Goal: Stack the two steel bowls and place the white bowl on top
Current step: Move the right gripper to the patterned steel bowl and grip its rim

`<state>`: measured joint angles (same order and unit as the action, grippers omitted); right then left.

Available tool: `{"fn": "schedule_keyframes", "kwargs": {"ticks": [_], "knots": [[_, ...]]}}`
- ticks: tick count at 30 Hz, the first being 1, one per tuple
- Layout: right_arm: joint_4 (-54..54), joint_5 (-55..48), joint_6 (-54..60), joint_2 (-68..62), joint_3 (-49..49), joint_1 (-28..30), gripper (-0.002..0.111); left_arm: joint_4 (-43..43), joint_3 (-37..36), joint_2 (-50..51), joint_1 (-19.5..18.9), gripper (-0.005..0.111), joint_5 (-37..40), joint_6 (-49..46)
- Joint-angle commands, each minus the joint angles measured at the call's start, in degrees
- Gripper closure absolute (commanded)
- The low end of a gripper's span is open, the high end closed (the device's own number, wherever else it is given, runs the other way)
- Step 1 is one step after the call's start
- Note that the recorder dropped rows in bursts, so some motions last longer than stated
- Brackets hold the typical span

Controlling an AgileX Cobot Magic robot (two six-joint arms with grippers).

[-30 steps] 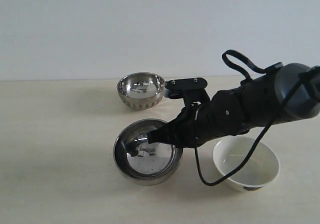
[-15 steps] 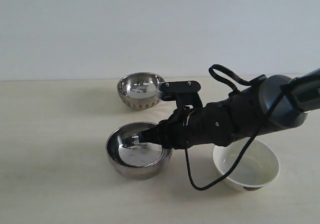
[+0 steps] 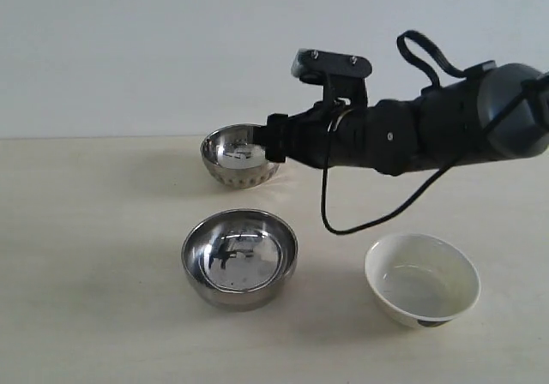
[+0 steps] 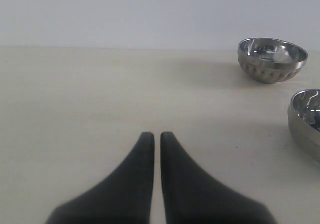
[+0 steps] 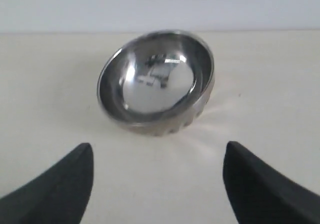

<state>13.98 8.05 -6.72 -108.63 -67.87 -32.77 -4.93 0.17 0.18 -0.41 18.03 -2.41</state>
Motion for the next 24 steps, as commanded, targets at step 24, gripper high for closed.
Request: {"fn": "schedule_keyframes", "kwargs": {"ticks": [24], "knots": [[2.16, -17.34, -3.26, -32.26, -40.03, 5.97, 0.071, 0.0, -0.17, -0.18, 0.29, 0.103, -0.41, 0.27]]}}
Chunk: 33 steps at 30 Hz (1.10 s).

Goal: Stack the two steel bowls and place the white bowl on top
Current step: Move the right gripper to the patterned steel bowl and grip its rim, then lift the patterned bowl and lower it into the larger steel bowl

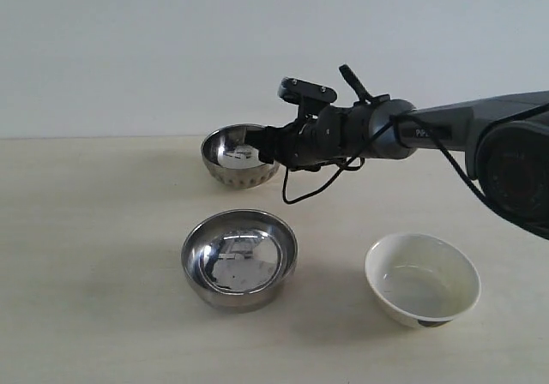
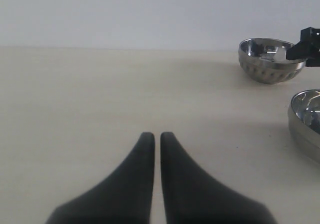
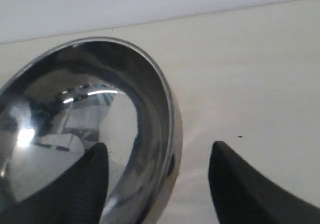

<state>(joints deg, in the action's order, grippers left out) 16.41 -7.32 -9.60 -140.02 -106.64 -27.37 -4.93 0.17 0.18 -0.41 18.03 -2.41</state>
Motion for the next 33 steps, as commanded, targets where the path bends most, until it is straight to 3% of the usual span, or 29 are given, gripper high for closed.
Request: {"fn": "schedule_keyframes", "kwargs": {"ticks": [1, 4, 5, 15, 24, 33], "knots": [[-0.28, -2.25, -0.38, -0.87, -1.26, 0.58, 0.078, 0.0, -0.17, -0.18, 0.29, 0.103, -0.41, 0.27], [-0.28, -3.66, -0.38, -0.75, -1.26, 0.63, 0.104, 0.0, -0.17, -0.18, 0.29, 0.103, -0.41, 0.27], [-0.42, -3.8, -0.38, -0.61, -1.26, 0.63, 0.108, 0.0, -0.17, -0.18, 0.29, 0.103, -0.41, 0.27], [-2.36, -10.59, 1.55, 6.7, -1.26, 0.63, 0.108, 0.0, -0.17, -0.18, 0.29, 0.103, -0.41, 0.27], [-8.66, -30.48, 3.06, 16.36, -1.26, 0.63, 0.108, 0.0, -0.17, -0.18, 0.29, 0.103, -0.41, 0.27], [-1.2, -44.62, 12.95, 21.15, 1.19, -1.18, 0.108, 0.0, -0.17, -0.18, 0.29, 0.103, -0.41, 0.27]]}}
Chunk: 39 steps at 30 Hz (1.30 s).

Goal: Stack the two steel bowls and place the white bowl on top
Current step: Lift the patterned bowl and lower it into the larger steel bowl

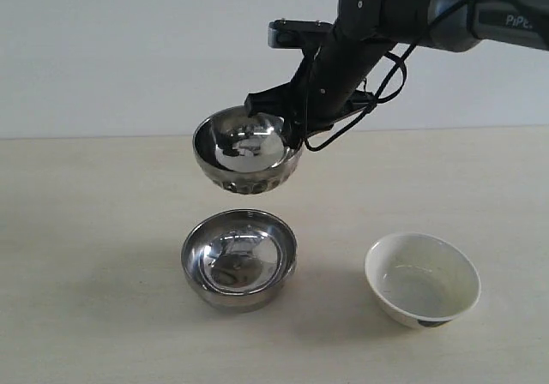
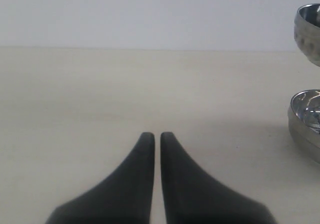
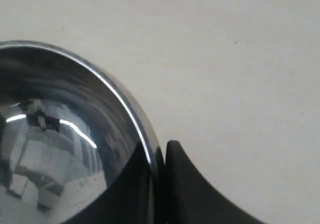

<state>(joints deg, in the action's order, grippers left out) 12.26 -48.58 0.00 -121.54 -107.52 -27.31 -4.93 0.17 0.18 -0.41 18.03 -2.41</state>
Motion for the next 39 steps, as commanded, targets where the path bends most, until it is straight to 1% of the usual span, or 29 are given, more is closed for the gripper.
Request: {"fn": "schedule_keyframes", "kwargs": {"ticks": [1, 9, 14, 20, 39], "knots": [[3.18, -2.84, 3.61, 3.24, 3.45, -1.89, 0.108, 0.0, -0.17, -0.18, 0.29, 0.103, -0.41, 0.27], [4.04, -1.56, 5.87, 6.3, 12.56, -2.56, 0.108, 0.0, -0.17, -0.18, 0.29, 0.103, -0.41, 0.27], [6.16, 4.09, 8.43, 7.32, 18.49, -3.39, 0.108, 0.0, -0.17, -0.18, 0.29, 0.103, -0.41, 0.27], [7.29, 11.18, 9.78, 7.09, 23.08, -4.36, 0.108, 0.0, -0.17, -0.18, 0.29, 0.103, -0.41, 0.27], [7.16, 14.39, 10.86, 4.46, 24.14, -5.2, 0.108, 0.0, -0.17, -0.18, 0.29, 0.103, -0.41, 0.27]]}}
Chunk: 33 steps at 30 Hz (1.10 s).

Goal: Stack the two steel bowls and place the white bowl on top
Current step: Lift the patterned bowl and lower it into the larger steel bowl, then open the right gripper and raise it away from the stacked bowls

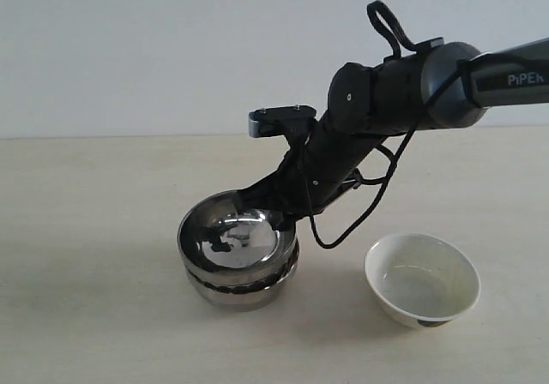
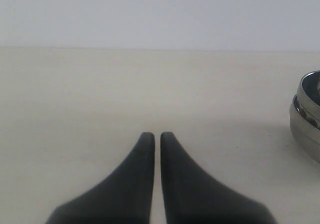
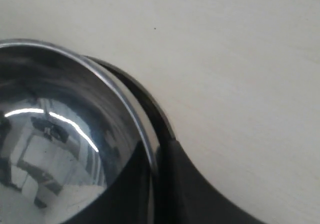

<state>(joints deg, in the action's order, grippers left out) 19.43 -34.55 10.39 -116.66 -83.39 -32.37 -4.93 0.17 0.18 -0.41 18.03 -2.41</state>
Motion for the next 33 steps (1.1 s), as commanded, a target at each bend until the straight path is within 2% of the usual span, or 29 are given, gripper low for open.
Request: {"fn": "schedule_keyframes", "kwargs": {"ticks": [1, 4, 6, 10, 12, 30, 31, 33], "knots": [[-0.01, 0.38, 0.48, -0.42, 0.01, -0.14, 0.108, 0.0, -0.17, -0.18, 0.29, 0.103, -0.41, 0.27], [-0.01, 0.48, 0.58, -0.42, 0.01, -0.14, 0.105, 0.0, -0.17, -0.18, 0.29, 0.103, -0.41, 0.27], [-0.01, 0.48, 0.58, -0.42, 0.01, -0.14, 0.094, 0.0, -0.17, -0.18, 0.29, 0.103, -0.41, 0.27], [-0.01, 0.48, 0.58, -0.42, 0.01, -0.14, 0.064, 0.0, -0.17, -0.18, 0.29, 0.103, -0.41, 0.27], [-0.01, 0.37, 0.58, -0.42, -0.2, -0.14, 0.06, 0.0, -0.17, -0.18, 0.29, 0.103, -0.41, 0.27], [-1.42, 0.44, 0.69, 7.4, -0.2, -0.14, 0.06, 0.0, -0.17, -0.18, 0.29, 0.103, -0.41, 0.27], [-1.57, 0.44, 0.69, 7.62, -0.2, -0.14, 0.063, 0.0, -0.17, -0.18, 0.29, 0.103, -0.41, 0.27], [-2.07, 0.28, 0.69, 7.66, -0.2, -0.14, 0.079, 0.0, -0.17, -0.18, 0.29, 0.103, -0.41, 0.27]]}}
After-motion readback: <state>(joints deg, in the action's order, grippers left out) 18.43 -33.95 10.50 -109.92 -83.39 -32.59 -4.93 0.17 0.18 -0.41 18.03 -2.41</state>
